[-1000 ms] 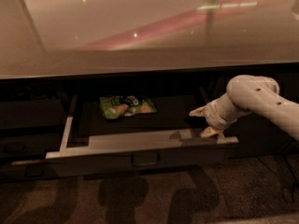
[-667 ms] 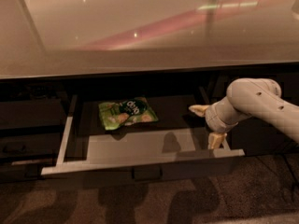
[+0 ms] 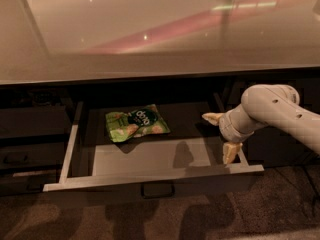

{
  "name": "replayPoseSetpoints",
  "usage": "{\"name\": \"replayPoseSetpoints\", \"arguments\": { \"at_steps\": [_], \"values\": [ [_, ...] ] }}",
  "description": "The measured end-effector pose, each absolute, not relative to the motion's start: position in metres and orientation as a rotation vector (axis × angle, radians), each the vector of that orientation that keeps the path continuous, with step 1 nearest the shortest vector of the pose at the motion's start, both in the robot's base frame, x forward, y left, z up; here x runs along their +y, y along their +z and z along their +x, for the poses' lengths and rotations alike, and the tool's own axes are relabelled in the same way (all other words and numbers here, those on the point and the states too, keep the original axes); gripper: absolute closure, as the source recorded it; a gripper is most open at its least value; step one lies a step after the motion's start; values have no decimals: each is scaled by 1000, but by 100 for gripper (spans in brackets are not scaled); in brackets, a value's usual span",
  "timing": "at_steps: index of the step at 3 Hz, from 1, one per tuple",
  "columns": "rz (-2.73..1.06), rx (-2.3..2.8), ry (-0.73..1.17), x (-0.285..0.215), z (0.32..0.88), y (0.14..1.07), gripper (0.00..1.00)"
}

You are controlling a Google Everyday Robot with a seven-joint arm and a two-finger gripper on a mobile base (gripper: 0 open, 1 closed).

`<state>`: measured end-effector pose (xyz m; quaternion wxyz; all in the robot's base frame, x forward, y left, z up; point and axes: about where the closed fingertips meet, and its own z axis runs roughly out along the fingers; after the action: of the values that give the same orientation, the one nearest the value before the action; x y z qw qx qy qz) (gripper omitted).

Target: Open top drawer

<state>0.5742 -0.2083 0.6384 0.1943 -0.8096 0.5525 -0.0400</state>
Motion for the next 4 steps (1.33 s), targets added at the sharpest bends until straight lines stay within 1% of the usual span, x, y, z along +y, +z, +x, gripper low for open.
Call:
{"name": "replayPoseSetpoints", "arguments": {
  "at_steps": [1, 2, 3, 4],
  "values": [
    [-2298, 1560, -140, -212, 556, 628, 0],
    [-2298, 1560, -140, -208, 557, 628, 0],
    [-2237, 1600, -365, -220, 539, 658, 0],
    [-2237, 1600, -365, -220, 539, 658, 0]
  ]
}}
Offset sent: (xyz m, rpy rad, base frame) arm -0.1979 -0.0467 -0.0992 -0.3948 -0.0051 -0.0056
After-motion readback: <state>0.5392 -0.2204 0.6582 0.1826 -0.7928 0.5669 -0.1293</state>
